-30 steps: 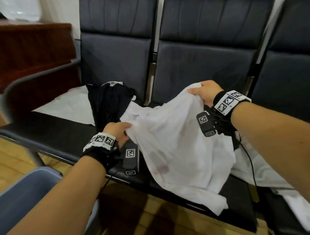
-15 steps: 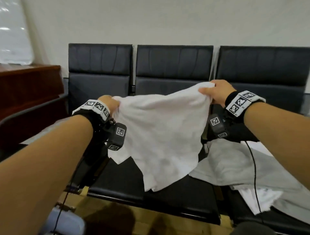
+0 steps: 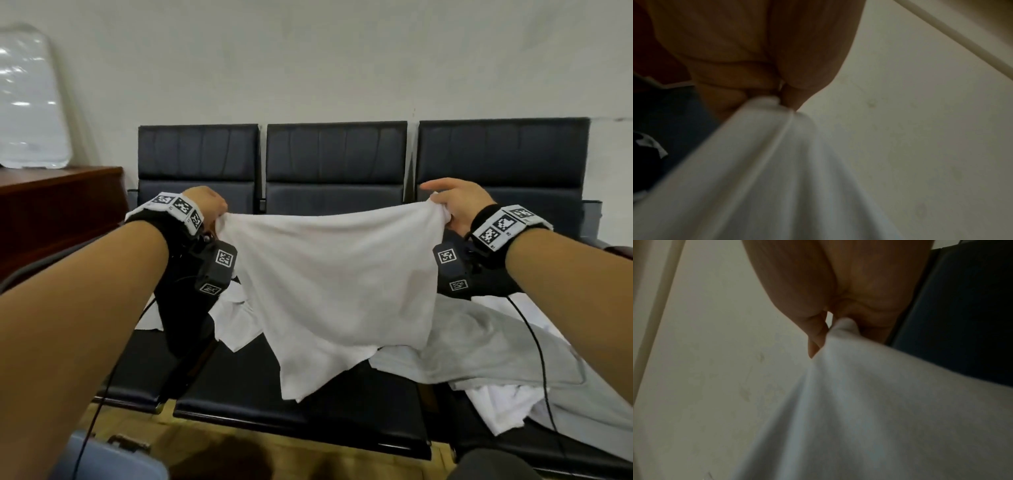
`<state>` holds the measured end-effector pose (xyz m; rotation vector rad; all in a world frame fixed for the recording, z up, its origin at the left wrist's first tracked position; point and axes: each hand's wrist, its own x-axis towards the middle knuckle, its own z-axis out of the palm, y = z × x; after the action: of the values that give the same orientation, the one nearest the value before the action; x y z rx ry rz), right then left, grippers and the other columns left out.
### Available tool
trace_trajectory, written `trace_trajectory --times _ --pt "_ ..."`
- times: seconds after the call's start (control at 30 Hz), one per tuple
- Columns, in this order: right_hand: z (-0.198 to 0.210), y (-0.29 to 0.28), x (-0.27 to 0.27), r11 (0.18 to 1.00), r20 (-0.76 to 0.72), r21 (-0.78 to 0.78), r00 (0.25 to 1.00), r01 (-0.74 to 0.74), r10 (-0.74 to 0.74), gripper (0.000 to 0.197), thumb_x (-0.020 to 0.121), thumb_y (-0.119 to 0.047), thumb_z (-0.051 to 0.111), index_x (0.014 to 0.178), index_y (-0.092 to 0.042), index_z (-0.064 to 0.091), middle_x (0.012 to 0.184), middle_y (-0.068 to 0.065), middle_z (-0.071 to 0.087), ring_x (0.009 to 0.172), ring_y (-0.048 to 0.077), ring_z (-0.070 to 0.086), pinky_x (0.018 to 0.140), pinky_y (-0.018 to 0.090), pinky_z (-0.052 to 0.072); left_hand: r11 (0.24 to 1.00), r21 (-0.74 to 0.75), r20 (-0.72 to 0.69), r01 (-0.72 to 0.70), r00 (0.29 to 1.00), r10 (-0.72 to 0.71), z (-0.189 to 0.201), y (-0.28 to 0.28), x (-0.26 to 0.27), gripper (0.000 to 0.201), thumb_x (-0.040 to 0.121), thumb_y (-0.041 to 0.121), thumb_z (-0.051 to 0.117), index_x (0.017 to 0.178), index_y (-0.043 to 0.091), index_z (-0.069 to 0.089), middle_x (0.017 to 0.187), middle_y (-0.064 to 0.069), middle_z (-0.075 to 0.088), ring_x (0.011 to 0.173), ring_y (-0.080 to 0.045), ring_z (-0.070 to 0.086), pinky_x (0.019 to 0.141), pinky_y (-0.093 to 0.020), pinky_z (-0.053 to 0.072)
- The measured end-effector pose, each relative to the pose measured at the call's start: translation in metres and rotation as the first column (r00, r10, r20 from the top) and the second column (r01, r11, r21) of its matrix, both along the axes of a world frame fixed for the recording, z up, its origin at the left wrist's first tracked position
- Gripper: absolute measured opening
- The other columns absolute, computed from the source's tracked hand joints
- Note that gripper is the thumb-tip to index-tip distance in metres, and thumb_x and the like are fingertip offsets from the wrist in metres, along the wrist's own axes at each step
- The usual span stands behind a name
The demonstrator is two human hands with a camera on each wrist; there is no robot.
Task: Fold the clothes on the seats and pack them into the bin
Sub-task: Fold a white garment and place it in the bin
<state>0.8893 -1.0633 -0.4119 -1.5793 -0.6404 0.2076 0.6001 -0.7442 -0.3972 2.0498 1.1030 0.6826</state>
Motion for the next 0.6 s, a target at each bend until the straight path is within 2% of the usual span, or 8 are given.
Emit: trace_trajectory --times 0.13,0.2,0.23,0.27,0.37,0.47,0.53,0.6 --pt "0.01 -0.008 0.001 0.969 -0.074 0.244 0.997 0.03 -0.012 0.025 0.094 0.0 0.055 0.114 -0.004 0.068 0.103 0.014 0.066 0.09 0.024 0.065 0.073 0.031 0.058 0.993 0.112 0.242 0.033 0.968 -0.059 0.026 -0.007 -0.005 0.024 0.091 0.04 0.058 0.102 0.022 0.066 0.101 -0.007 0.068 0.084 -0.027 0.062 0.085 -0.04 0.053" --pt "0.013 -0.01 0.002 0.974 -0.064 0.226 0.998 0.007 0.008 0.023 0.091 0.0 0.06 0.113 0.0 0.066 0.106 0.016 0.067 0.098 0.026 0.066 0.079 0.028 0.058 0.992 0.034 0.321 0.126 0.938 -0.13 0.032 -0.004 -0.005 0.031 0.085 0.047 0.064 0.103 0.023 0.07 0.089 -0.005 0.071 0.067 -0.023 0.061 0.063 -0.035 0.056" --pt "0.012 -0.011 0.004 0.984 -0.052 0.176 0.998 -0.007 0.016 0.021 0.089 0.001 0.064 0.109 -0.001 0.067 0.107 0.017 0.067 0.102 0.029 0.066 0.082 0.03 0.058 0.986 0.03 0.245 0.162 0.955 -0.164 0.035 -0.006 -0.006 0.027 0.081 0.048 0.068 0.101 0.03 0.071 0.083 -0.003 0.072 0.06 -0.023 0.06 0.053 -0.031 0.053" --pt "0.011 -0.012 0.006 0.995 -0.035 0.103 0.999 -0.017 0.021 0.018 0.086 0.002 0.066 0.104 -0.004 0.069 0.107 0.018 0.067 0.106 0.032 0.065 0.086 0.033 0.057 0.978 0.053 0.128 0.2 0.97 -0.206 0.036 -0.005 -0.008 0.022 0.078 0.044 0.074 0.097 0.035 0.072 0.084 -0.001 0.073 0.062 -0.024 0.062 0.055 -0.032 0.054" --pt "0.005 -0.018 0.011 0.984 0.135 -0.175 0.991 0.037 -0.013 0.015 0.082 -0.003 0.074 0.094 -0.012 0.072 0.104 0.016 0.07 0.102 0.032 0.067 0.094 0.045 0.054 0.964 0.198 -0.127 0.179 0.98 -0.156 0.034 -0.004 -0.007 0.022 0.079 0.02 0.076 0.098 0.031 0.073 0.101 -0.001 0.071 0.092 -0.022 0.066 0.09 -0.035 0.053" --pt "0.001 -0.024 0.011 0.948 0.197 -0.299 0.979 0.11 -0.052 0.018 0.083 -0.008 0.074 0.101 -0.006 0.071 0.096 0.011 0.069 0.09 0.025 0.067 0.087 0.043 0.057 0.925 0.363 -0.238 0.116 0.971 -0.028 0.024 -0.013 -0.006 0.017 0.09 0.01 0.06 0.092 0.022 0.072 0.09 -0.006 0.068 0.087 -0.025 0.064 0.083 -0.031 0.052" --pt "-0.001 -0.026 0.01 0.928 0.197 -0.35 0.979 0.123 -0.056 0.015 0.083 -0.012 0.075 0.097 -0.008 0.07 0.094 0.011 0.069 0.089 0.025 0.068 0.082 0.041 0.059 0.968 0.216 -0.115 0.126 0.988 -0.103 0.012 -0.012 -0.003 0.02 0.095 0.006 0.051 0.088 0.012 0.068 0.083 -0.012 0.066 0.075 -0.028 0.065 0.068 -0.033 0.059" --pt "-0.003 -0.027 0.011 0.921 0.186 -0.367 0.981 0.128 -0.062 0.015 0.083 -0.013 0.075 0.096 -0.007 0.07 0.093 0.01 0.069 0.085 0.023 0.068 0.074 0.036 0.059 0.993 -0.016 0.065 0.117 0.991 -0.116 0.004 -0.009 0.0 0.028 0.099 0.003 0.039 0.085 0.014 0.062 0.074 -0.013 0.06 0.053 -0.02 0.062 0.048 -0.026 0.055"
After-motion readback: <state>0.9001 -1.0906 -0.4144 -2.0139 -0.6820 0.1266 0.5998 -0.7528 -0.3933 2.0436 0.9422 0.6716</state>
